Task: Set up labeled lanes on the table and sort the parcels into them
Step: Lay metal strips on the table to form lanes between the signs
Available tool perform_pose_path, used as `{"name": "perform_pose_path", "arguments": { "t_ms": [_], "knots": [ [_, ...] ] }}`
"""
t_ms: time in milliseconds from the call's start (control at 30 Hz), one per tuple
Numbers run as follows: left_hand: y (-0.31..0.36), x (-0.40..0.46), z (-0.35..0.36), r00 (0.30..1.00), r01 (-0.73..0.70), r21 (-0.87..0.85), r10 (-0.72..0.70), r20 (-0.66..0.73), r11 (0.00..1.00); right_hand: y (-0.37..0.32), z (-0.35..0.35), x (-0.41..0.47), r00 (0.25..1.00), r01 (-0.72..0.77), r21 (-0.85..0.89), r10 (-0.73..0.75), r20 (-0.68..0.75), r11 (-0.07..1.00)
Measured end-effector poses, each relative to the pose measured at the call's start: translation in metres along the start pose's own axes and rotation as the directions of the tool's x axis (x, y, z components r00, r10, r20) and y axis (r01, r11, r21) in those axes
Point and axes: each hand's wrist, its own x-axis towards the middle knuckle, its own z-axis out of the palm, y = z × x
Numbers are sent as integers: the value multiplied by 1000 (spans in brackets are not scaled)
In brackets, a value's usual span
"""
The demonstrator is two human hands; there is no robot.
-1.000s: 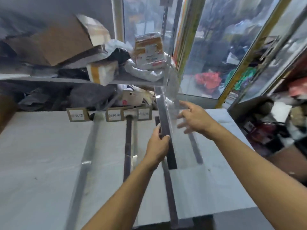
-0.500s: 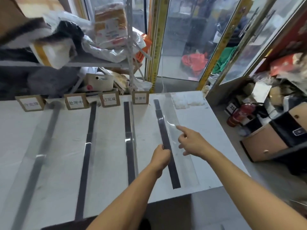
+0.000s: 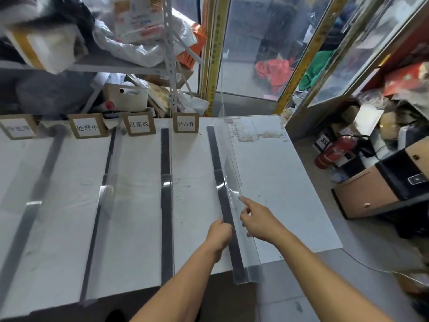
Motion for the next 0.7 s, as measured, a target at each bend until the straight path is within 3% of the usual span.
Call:
{"name": "perform_pose_path", "arguments": {
  "t_ms": [700],
  "knots": [
    [-12, 14, 2, 997, -15, 75, 20, -68, 997, 21, -7, 20, 984, -97, -26, 100, 146, 995]
  ]
}}
